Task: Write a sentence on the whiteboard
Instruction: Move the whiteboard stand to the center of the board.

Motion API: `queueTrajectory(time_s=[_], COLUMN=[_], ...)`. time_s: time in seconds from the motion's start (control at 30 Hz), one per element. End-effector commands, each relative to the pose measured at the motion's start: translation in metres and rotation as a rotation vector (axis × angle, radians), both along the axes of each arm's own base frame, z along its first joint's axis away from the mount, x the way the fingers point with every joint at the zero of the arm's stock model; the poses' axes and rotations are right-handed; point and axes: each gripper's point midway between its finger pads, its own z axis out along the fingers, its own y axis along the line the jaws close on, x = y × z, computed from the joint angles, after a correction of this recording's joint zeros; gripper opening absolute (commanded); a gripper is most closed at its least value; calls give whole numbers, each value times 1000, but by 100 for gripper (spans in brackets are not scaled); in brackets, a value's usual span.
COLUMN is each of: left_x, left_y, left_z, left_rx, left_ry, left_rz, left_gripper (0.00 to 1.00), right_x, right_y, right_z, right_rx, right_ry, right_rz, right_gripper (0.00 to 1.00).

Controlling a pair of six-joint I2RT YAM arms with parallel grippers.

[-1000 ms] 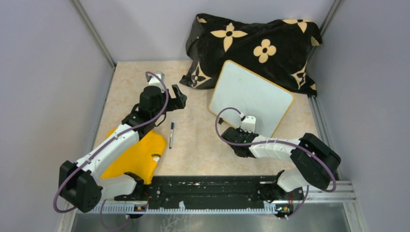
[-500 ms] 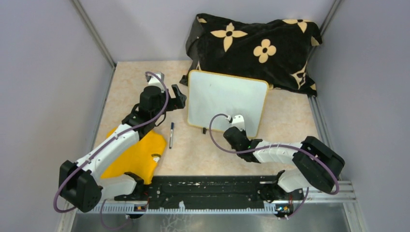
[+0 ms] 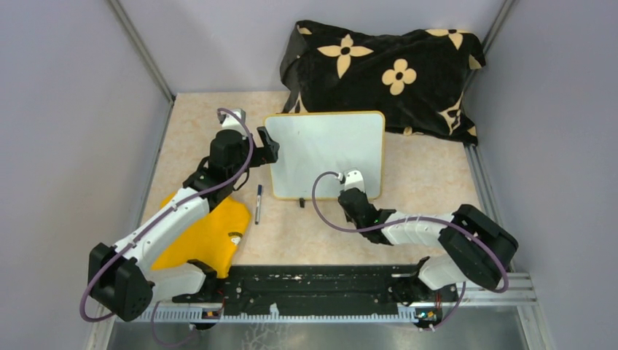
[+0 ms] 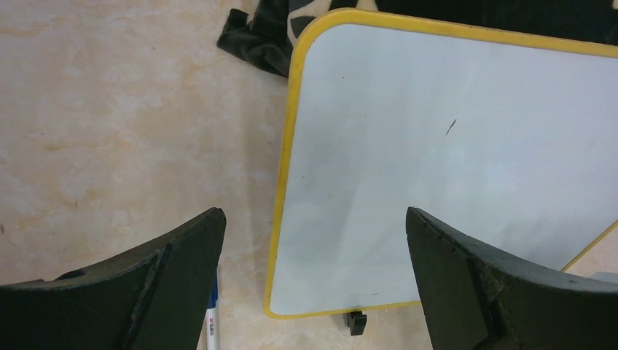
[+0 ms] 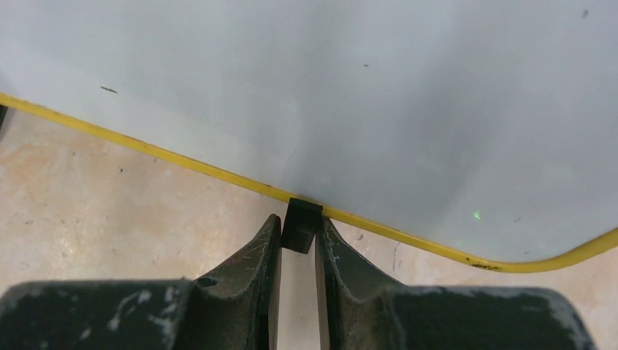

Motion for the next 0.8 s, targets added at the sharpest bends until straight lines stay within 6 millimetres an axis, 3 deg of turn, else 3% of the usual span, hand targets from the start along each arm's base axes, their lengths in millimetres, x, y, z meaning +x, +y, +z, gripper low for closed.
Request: queueTrajectory(time_s=[0.0, 0.4, 0.6, 0.77], left_x=[0, 0, 0, 0], left_y=[6, 1, 1, 1], left_z=[14, 11, 12, 11], left_rx=[-6, -10, -11, -10], left_ry=[-40, -28, -30, -28], left_rz=[29, 5, 6, 5], left_gripper=[99, 99, 99, 99], right_x=[32, 48, 41, 31], right_y=[13, 4, 3, -1], right_z=[30, 18, 21, 21], right_rx=[99, 109, 142, 156], right_ry=[-113, -76, -61, -28], right_rz=[-32, -77, -81, -87], right_gripper=[0, 0, 33, 50])
